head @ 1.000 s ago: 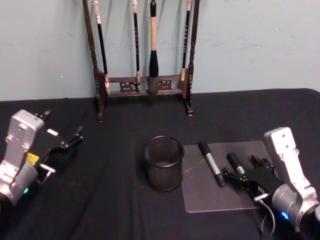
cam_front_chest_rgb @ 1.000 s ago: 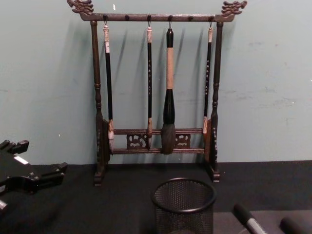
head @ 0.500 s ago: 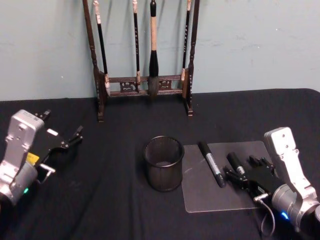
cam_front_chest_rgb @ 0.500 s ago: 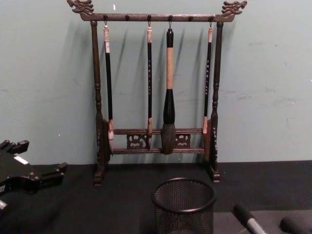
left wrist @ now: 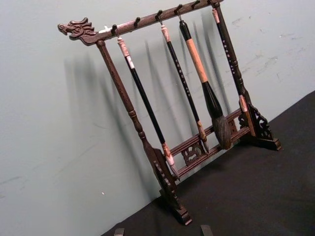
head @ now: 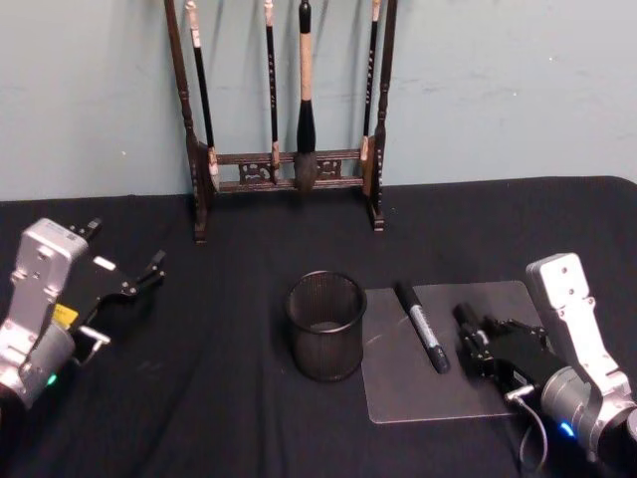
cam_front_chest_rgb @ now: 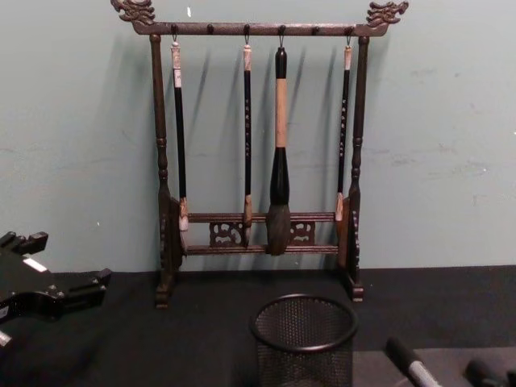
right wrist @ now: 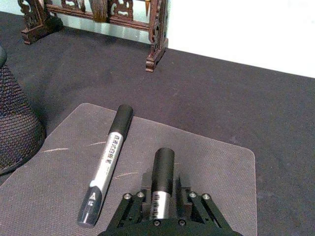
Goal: Pick up the water-based marker from the table and place it into the pen holder.
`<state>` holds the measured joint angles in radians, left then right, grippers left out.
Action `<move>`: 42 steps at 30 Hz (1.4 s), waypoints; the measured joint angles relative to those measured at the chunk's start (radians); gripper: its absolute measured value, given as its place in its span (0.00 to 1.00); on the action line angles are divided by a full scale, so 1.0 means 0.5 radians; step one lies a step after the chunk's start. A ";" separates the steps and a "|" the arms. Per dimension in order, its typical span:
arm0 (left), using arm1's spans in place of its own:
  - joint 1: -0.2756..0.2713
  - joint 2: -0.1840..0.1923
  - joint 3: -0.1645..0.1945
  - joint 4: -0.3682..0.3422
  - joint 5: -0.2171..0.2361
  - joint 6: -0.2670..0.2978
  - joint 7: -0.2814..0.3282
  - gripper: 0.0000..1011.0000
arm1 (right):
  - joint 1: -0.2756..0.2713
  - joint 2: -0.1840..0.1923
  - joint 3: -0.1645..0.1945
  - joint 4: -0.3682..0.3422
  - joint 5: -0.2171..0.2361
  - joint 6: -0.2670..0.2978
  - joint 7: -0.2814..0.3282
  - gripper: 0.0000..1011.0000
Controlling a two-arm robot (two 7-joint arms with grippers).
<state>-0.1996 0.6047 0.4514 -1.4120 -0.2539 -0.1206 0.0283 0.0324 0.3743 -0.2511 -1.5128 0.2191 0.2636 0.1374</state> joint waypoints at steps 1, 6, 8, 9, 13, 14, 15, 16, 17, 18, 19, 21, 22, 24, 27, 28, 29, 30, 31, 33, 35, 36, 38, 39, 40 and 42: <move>0.000 0.000 0.000 0.000 0.000 0.000 0.000 0.99 | 0.000 0.000 0.000 0.000 0.000 0.000 0.000 0.32; 0.000 0.000 0.000 0.000 0.000 0.000 0.000 0.99 | 0.000 0.000 0.000 0.000 0.000 0.000 0.000 0.23; 0.000 0.000 0.000 0.000 0.000 0.000 0.000 0.99 | 0.000 0.000 0.000 0.000 0.000 0.000 0.000 0.23; 0.000 0.000 0.000 0.000 0.000 0.000 0.000 0.99 | 0.000 0.000 0.000 0.000 0.000 0.000 0.000 0.23; 0.000 0.000 0.000 0.000 0.000 0.000 0.000 0.99 | 0.000 0.000 0.000 0.000 0.000 0.000 0.000 0.23; 0.000 0.000 0.000 0.000 0.000 0.000 0.000 0.99 | 0.000 0.000 0.000 0.000 0.000 0.000 0.000 0.23; 0.000 0.000 0.000 0.000 0.000 0.000 0.000 0.99 | 0.000 0.000 0.000 0.000 0.000 0.000 0.000 0.23; 0.000 0.000 0.000 0.000 0.000 0.000 0.000 0.99 | 0.000 0.000 0.000 0.000 0.000 0.000 0.000 0.23; 0.000 0.000 0.000 0.000 0.000 0.000 0.000 0.99 | 0.000 0.000 0.000 0.000 0.000 0.000 0.000 0.23; 0.000 0.000 0.000 0.000 0.000 0.000 0.000 0.99 | 0.000 0.000 0.000 0.000 0.000 0.000 0.000 0.23; 0.000 0.000 0.000 0.000 0.000 0.000 0.000 0.99 | 0.000 0.000 0.000 0.000 0.000 0.000 0.000 0.23; 0.000 0.000 0.000 0.000 0.000 0.000 0.000 0.99 | 0.000 0.000 0.000 0.000 0.000 0.000 0.000 0.23; 0.000 0.000 0.000 0.000 0.000 0.000 0.000 0.99 | 0.000 -0.001 0.002 0.000 0.000 -0.002 0.002 0.23; 0.000 0.000 0.000 0.000 0.000 0.000 0.000 0.99 | -0.004 -0.006 0.016 0.000 -0.008 -0.023 0.008 0.23; 0.000 0.000 0.000 0.000 0.000 0.000 0.000 0.99 | -0.008 -0.012 0.032 0.000 -0.016 -0.060 0.022 0.23; 0.000 0.000 0.000 0.000 0.000 0.000 0.000 0.99 | -0.009 -0.018 0.048 0.000 -0.023 -0.098 0.036 0.23; 0.000 0.000 0.000 0.000 0.000 0.000 0.000 0.99 | -0.009 -0.020 0.055 -0.001 -0.025 -0.114 0.043 0.23; 0.000 0.000 0.000 0.000 0.000 0.000 0.000 0.99 | -0.009 -0.020 0.055 -0.001 -0.025 -0.114 0.043 0.23; 0.000 0.000 0.000 0.000 0.000 0.000 0.000 0.99 | -0.006 -0.025 0.065 -0.001 -0.028 -0.143 0.055 0.23; 0.000 0.000 0.000 0.000 0.000 0.000 0.000 0.99 | -0.003 -0.027 0.070 -0.001 -0.030 -0.155 0.061 0.23; 0.000 0.000 0.000 0.000 0.000 0.000 0.000 0.99 | 0.020 -0.039 0.099 -0.007 -0.038 -0.225 0.107 0.23; 0.000 0.000 0.000 0.000 0.000 0.000 0.000 0.99 | 0.026 -0.041 0.102 -0.007 -0.039 -0.236 0.116 0.23; 0.000 0.000 0.000 0.000 0.000 0.000 0.000 0.99 | 0.044 -0.046 0.111 -0.009 -0.044 -0.264 0.142 0.23; 0.000 0.000 0.000 0.000 0.000 0.000 0.000 0.99 | 0.058 -0.050 0.112 -0.009 -0.047 -0.281 0.162 0.23; 0.000 0.000 0.000 0.000 0.000 0.000 0.000 0.99 | 0.074 -0.054 0.114 -0.009 -0.052 -0.300 0.184 0.23; 0.000 0.000 0.000 0.000 0.000 0.000 0.000 0.99 | 0.090 -0.058 0.114 -0.007 -0.056 -0.322 0.206 0.23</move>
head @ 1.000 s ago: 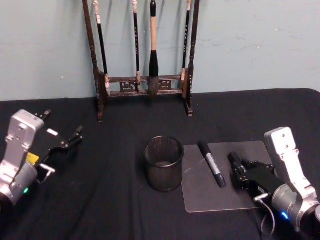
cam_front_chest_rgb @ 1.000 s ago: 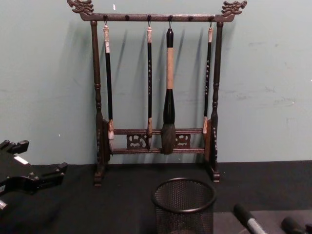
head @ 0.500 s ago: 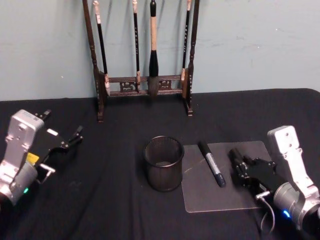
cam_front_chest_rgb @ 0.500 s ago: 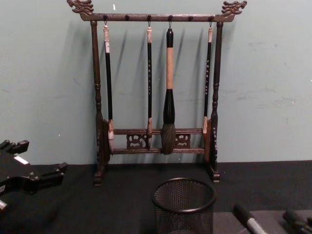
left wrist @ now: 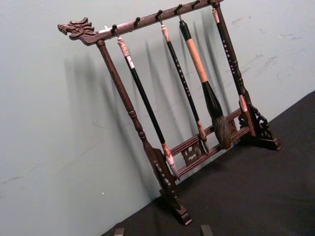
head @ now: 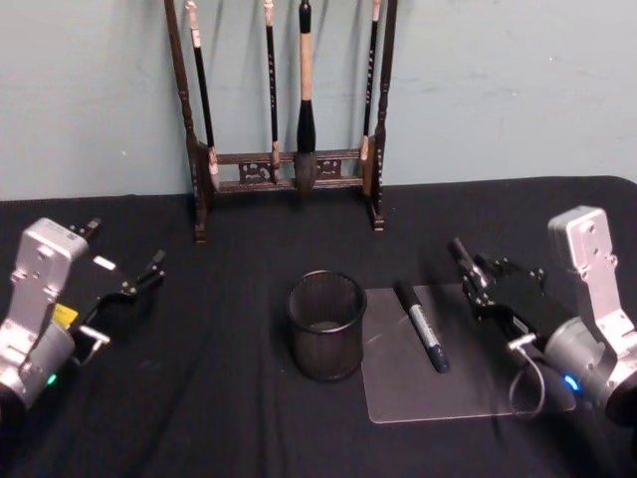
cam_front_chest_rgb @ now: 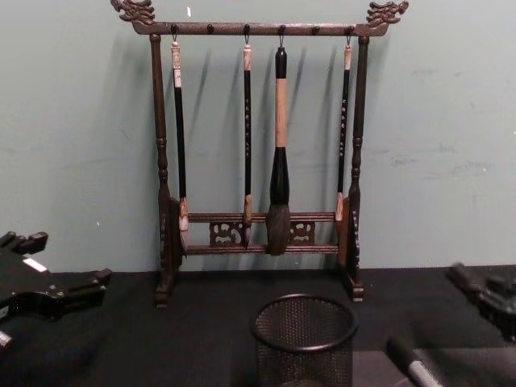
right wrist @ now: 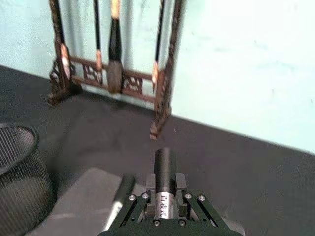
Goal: Pick up the water-based marker from the table and place it into the pen holder.
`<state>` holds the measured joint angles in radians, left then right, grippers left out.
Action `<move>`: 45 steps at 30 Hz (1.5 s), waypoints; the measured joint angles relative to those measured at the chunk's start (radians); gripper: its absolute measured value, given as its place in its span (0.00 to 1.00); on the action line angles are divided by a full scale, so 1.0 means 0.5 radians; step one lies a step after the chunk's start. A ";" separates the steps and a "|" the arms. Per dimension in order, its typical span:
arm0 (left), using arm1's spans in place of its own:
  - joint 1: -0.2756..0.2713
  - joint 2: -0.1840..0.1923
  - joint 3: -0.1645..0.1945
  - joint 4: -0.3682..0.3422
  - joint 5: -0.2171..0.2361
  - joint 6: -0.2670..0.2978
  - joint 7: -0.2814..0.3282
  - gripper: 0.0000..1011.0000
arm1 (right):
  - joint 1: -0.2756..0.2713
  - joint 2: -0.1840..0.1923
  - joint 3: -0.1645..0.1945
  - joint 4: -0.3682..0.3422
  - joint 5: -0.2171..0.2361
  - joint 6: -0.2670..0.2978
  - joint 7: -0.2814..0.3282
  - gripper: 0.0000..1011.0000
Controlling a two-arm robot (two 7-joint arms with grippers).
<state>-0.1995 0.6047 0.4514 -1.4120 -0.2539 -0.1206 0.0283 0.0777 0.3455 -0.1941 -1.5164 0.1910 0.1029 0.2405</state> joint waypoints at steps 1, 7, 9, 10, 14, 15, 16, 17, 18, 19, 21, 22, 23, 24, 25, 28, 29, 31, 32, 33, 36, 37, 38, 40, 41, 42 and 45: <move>0.000 0.000 0.000 0.000 0.000 0.000 0.000 0.99 | 0.009 -0.002 -0.001 0.001 -0.002 -0.012 0.011 0.23; 0.000 0.000 0.000 0.000 0.000 0.000 0.000 0.99 | 0.097 -0.011 -0.032 0.007 -0.016 -0.127 0.110 0.23; 0.000 0.000 0.000 0.000 0.000 0.000 0.000 0.99 | 0.114 -0.013 -0.040 0.007 -0.015 -0.150 0.131 0.23; 0.000 0.000 0.000 0.000 0.000 0.000 0.000 0.99 | 0.146 -0.019 -0.055 0.007 -0.004 -0.193 0.170 0.23; 0.000 0.000 0.000 0.000 0.000 0.000 0.000 0.99 | 0.184 -0.026 -0.078 0.007 0.035 -0.239 0.229 0.23; 0.000 0.000 0.000 0.000 0.000 0.000 0.000 0.99 | 0.201 -0.030 -0.093 0.009 0.049 -0.261 0.252 0.23; 0.000 0.000 0.000 0.000 0.000 0.000 0.000 0.99 | 0.210 -0.031 -0.101 0.012 0.057 -0.272 0.265 0.23; 0.000 0.000 0.000 0.000 0.000 0.000 0.000 0.99 | 0.218 -0.033 -0.110 0.015 0.063 -0.282 0.277 0.23; 0.000 0.000 0.000 0.000 0.000 0.000 0.000 0.99 | 0.232 -0.035 -0.127 0.020 0.074 -0.301 0.298 0.23; 0.000 0.000 0.000 0.000 0.000 0.000 0.000 0.99 | 0.252 -0.038 -0.155 0.025 0.086 -0.329 0.326 0.23; 0.000 0.000 0.000 0.000 0.000 0.000 0.000 0.99 | 0.275 -0.041 -0.187 0.035 0.098 -0.349 0.353 0.23; 0.000 0.000 0.000 0.000 0.000 0.000 0.000 0.99 | 0.283 -0.041 -0.197 0.039 0.102 -0.356 0.362 0.23; 0.000 0.000 0.000 0.000 0.000 0.000 0.000 0.99 | 0.291 -0.043 -0.207 0.044 0.106 -0.362 0.371 0.23; 0.000 0.000 0.000 0.000 0.000 0.000 0.000 0.99 | 0.307 -0.047 -0.227 0.056 0.113 -0.377 0.387 0.23; 0.000 0.000 0.000 0.000 0.000 0.000 0.000 0.99 | 0.313 -0.048 -0.235 0.060 0.115 -0.383 0.392 0.23; 0.000 0.000 0.000 0.000 0.000 0.000 0.000 0.99 | 0.334 -0.054 -0.265 0.078 0.126 -0.406 0.412 0.23; 0.000 0.000 0.000 0.000 0.000 0.000 0.000 0.99 | 0.352 -0.059 -0.289 0.091 0.136 -0.427 0.429 0.23; 0.000 0.000 0.000 0.000 0.000 0.000 0.000 0.99 | 0.358 -0.060 -0.297 0.095 0.140 -0.434 0.435 0.23; 0.000 0.000 0.000 0.000 0.000 0.000 0.000 0.99 | 0.369 -0.064 -0.312 0.104 0.149 -0.446 0.448 0.23; 0.000 0.000 0.000 0.000 0.000 0.000 0.000 0.99 | 0.381 -0.066 -0.328 0.115 0.157 -0.458 0.460 0.23; 0.000 0.000 0.000 0.000 0.000 0.000 0.000 0.99 | 0.404 -0.071 -0.359 0.142 0.173 -0.476 0.486 0.23; 0.000 0.000 0.000 0.000 0.000 0.000 0.000 0.99 | 0.411 -0.071 -0.367 0.149 0.176 -0.480 0.492 0.23; 0.000 0.000 0.000 0.000 0.000 0.000 0.000 0.99 | 0.411 -0.071 -0.367 0.149 0.176 -0.480 0.492 0.23; 0.000 0.000 0.000 0.000 0.000 0.000 0.000 0.99 | 0.437 -0.073 -0.398 0.177 0.186 -0.499 0.519 0.23; 0.000 0.000 0.000 0.000 0.000 0.000 0.000 0.99 | 0.437 -0.073 -0.398 0.177 0.186 -0.499 0.519 0.23; 0.000 0.000 0.000 0.000 0.000 0.000 0.000 0.99 | 0.456 -0.078 -0.423 0.198 0.189 -0.512 0.535 0.23; 0.000 0.000 0.000 0.000 0.000 0.000 0.000 0.99 | 0.474 -0.083 -0.444 0.223 0.192 -0.525 0.548 0.23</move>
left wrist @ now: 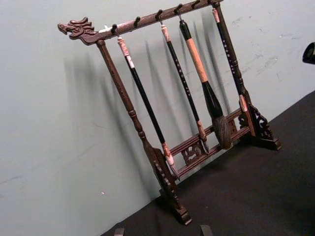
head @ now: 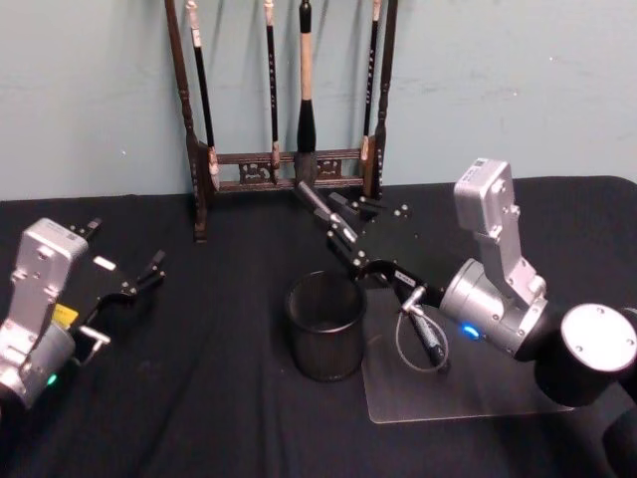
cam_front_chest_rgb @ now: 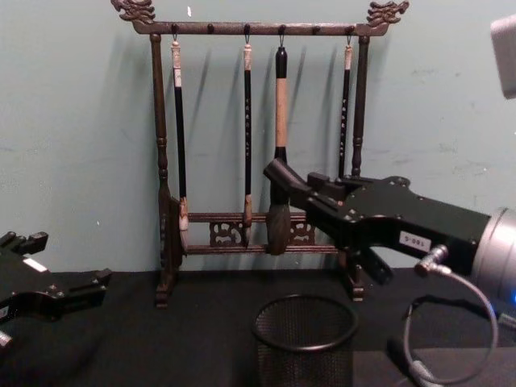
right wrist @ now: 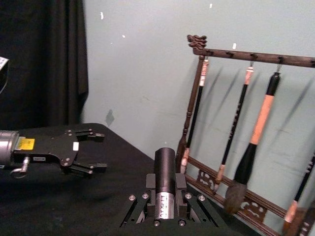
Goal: Pick up the water-based marker from the table and place it into the pen holder.
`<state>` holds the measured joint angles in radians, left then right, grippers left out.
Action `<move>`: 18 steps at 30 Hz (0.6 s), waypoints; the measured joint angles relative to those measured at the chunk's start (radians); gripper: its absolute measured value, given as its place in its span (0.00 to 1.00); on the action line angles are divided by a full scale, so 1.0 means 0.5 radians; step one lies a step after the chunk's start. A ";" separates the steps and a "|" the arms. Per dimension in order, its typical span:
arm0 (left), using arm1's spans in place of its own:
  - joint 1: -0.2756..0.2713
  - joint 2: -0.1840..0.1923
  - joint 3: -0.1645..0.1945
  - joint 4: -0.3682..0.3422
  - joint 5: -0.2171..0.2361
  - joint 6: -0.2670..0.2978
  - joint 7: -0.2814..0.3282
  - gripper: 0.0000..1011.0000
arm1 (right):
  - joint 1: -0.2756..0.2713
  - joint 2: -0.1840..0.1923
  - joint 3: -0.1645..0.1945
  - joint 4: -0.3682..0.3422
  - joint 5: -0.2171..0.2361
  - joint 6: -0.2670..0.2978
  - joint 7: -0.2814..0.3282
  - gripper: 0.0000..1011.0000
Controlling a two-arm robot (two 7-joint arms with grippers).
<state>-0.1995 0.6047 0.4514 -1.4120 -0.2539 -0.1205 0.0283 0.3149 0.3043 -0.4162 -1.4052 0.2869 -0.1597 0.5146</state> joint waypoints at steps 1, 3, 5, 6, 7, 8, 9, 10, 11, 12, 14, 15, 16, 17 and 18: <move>0.000 0.000 0.000 0.000 0.000 0.000 0.000 0.99 | 0.013 -0.004 -0.013 0.018 0.003 -0.010 0.010 0.23; 0.000 0.000 0.000 0.000 0.000 0.000 0.000 0.99 | 0.029 -0.011 -0.026 0.038 0.012 -0.017 0.025 0.23; 0.000 0.000 0.000 0.000 0.000 0.000 0.000 0.99 | 0.048 -0.020 -0.044 0.068 0.024 -0.025 0.043 0.23; 0.000 0.000 0.000 0.000 0.000 0.000 0.000 0.99 | 0.067 -0.032 -0.063 0.100 0.031 -0.033 0.055 0.23; 0.000 0.000 0.000 0.000 0.000 0.000 0.000 0.99 | 0.077 -0.039 -0.074 0.116 0.035 -0.038 0.061 0.23; 0.000 0.000 0.000 0.000 0.000 0.000 0.000 0.99 | 0.077 -0.039 -0.074 0.116 0.035 -0.038 0.061 0.23; 0.000 0.000 0.000 0.000 0.000 0.000 0.000 0.99 | 0.094 -0.050 -0.090 0.145 0.037 -0.047 0.066 0.23; 0.000 0.000 0.000 0.000 0.000 0.000 0.000 0.99 | 0.094 -0.050 -0.090 0.145 0.037 -0.047 0.066 0.23; 0.000 0.000 0.000 0.000 0.000 0.000 0.000 0.99 | 0.104 -0.057 -0.099 0.163 0.038 -0.054 0.068 0.23; 0.000 0.000 0.000 0.000 0.000 0.000 0.000 0.99 | 0.109 -0.061 -0.103 0.171 0.038 -0.058 0.069 0.23; 0.000 0.000 0.000 0.000 0.000 0.000 0.000 0.99 | 0.125 -0.077 -0.121 0.205 0.042 -0.080 0.077 0.23; 0.000 0.000 0.000 0.000 0.000 0.000 0.000 0.99 | 0.125 -0.077 -0.121 0.205 0.042 -0.080 0.077 0.23; 0.000 0.000 0.000 0.000 0.000 0.000 0.000 0.99 | 0.129 -0.082 -0.125 0.215 0.042 -0.084 0.079 0.23; 0.000 0.000 0.000 0.000 0.000 0.000 0.000 0.99 | 0.139 -0.092 -0.136 0.244 0.043 -0.097 0.084 0.23; 0.000 0.000 0.000 0.000 0.000 0.000 0.000 0.99 | 0.139 -0.092 -0.136 0.244 0.043 -0.097 0.084 0.23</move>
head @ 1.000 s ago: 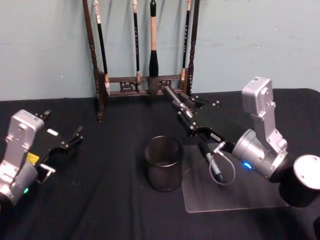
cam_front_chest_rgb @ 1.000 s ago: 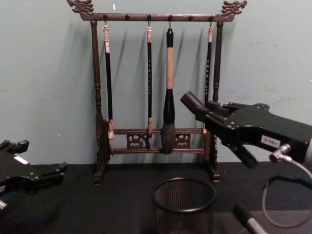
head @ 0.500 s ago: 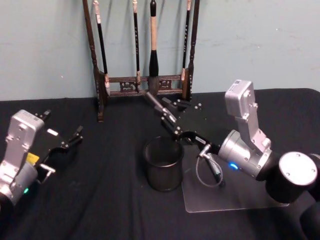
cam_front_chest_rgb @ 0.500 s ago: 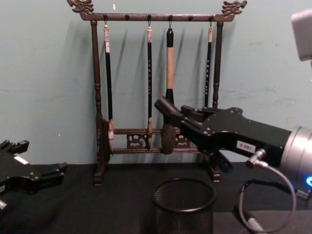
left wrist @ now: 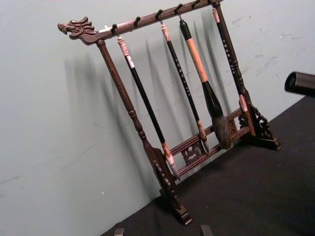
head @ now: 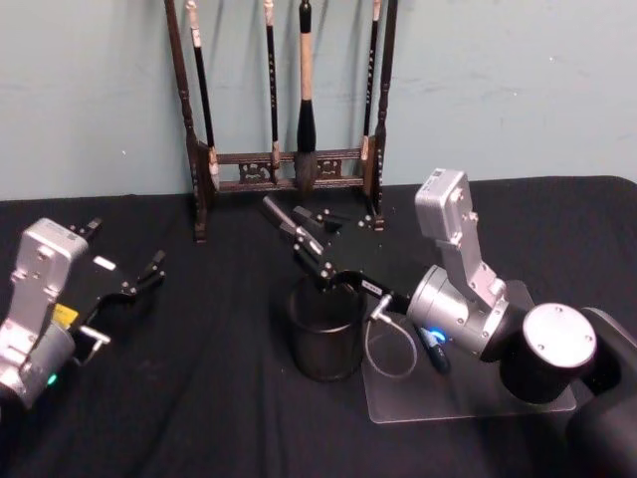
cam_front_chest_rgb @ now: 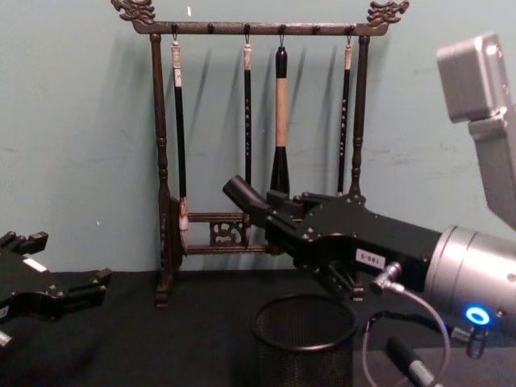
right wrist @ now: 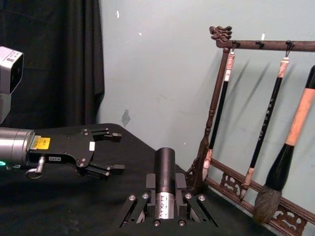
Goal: Pick up the water-based marker from the table and place it into the pen holder.
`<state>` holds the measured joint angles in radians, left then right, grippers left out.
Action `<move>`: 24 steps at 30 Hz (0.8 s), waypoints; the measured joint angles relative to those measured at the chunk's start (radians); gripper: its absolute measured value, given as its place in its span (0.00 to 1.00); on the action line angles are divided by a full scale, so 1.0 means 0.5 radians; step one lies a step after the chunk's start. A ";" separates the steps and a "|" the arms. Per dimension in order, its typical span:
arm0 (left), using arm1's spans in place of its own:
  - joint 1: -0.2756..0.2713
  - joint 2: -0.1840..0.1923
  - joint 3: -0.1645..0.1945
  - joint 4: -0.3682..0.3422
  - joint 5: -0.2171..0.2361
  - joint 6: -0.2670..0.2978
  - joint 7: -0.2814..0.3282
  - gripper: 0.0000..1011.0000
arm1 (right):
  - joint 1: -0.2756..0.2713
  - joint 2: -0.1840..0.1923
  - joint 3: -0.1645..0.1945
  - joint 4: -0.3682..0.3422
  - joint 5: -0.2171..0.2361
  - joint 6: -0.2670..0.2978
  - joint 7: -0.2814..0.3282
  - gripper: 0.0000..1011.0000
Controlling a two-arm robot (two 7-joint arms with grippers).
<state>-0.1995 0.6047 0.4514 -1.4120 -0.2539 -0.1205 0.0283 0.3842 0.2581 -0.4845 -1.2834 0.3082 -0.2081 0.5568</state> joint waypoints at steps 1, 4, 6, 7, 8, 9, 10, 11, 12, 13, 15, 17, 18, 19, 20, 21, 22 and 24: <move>0.000 0.000 0.000 0.000 0.000 0.000 0.000 0.99 | 0.005 -0.006 -0.007 0.016 0.000 -0.007 0.003 0.23; 0.000 0.000 0.000 0.000 0.000 0.000 0.000 0.99 | 0.014 -0.015 -0.020 0.038 -0.002 -0.014 0.004 0.23; 0.000 0.000 0.000 0.000 0.000 0.000 0.000 0.99 | 0.017 -0.019 -0.023 0.047 -0.002 -0.016 0.004 0.23; 0.000 0.000 0.000 0.000 0.000 0.000 0.000 0.99 | 0.021 -0.022 -0.028 0.058 -0.004 -0.017 0.003 0.23; 0.000 0.000 0.000 0.000 0.000 0.000 0.000 0.99 | 0.022 -0.023 -0.029 0.062 -0.007 -0.017 -0.001 0.23; 0.000 0.000 0.000 0.000 0.000 0.000 0.000 0.99 | 0.023 -0.025 -0.031 0.066 -0.011 -0.017 -0.007 0.23; 0.000 0.000 0.000 0.000 0.000 0.000 0.000 0.99 | 0.023 -0.025 -0.032 0.068 -0.014 -0.017 -0.009 0.23; 0.000 0.000 0.000 0.000 0.000 0.000 0.000 0.99 | 0.024 -0.026 -0.032 0.069 -0.016 -0.017 -0.011 0.23; 0.000 0.000 0.000 0.000 0.000 0.000 0.000 0.99 | 0.024 -0.026 -0.032 0.069 -0.016 -0.017 -0.011 0.23; 0.000 0.000 0.000 0.000 0.000 0.000 0.000 0.99 | 0.024 -0.026 -0.033 0.069 -0.016 -0.017 -0.011 0.23; 0.000 0.000 0.000 0.000 0.000 0.000 0.000 0.99 | 0.024 -0.026 -0.033 0.069 -0.016 -0.017 -0.011 0.23; 0.000 0.000 0.000 0.000 0.000 0.000 0.000 0.99 | 0.024 -0.026 -0.033 0.069 -0.016 -0.017 -0.011 0.23; 0.000 0.000 0.000 0.000 0.000 0.000 0.000 0.99 | 0.024 -0.026 -0.033 0.069 -0.016 -0.016 -0.011 0.23; 0.000 0.000 0.000 0.000 0.000 0.000 0.000 0.99 | 0.024 -0.025 -0.033 0.068 -0.016 -0.016 -0.011 0.23; 0.000 0.000 0.000 0.000 0.000 0.000 0.000 0.99 | 0.024 -0.025 -0.033 0.068 -0.016 -0.016 -0.011 0.23; 0.000 0.000 0.000 0.000 0.000 0.000 0.000 0.99 | 0.024 -0.025 -0.032 0.068 -0.016 -0.016 -0.011 0.23; 0.000 0.000 0.000 0.000 0.000 0.000 0.000 0.99 | 0.024 -0.025 -0.032 0.067 -0.016 -0.016 -0.011 0.23; 0.000 0.000 0.000 0.000 0.000 0.000 0.000 0.99 | 0.024 -0.025 -0.032 0.067 -0.016 -0.016 -0.011 0.23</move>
<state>-0.1996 0.6047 0.4514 -1.4120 -0.2539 -0.1205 0.0283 0.3961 0.2456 -0.5003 -1.2499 0.3000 -0.2160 0.5512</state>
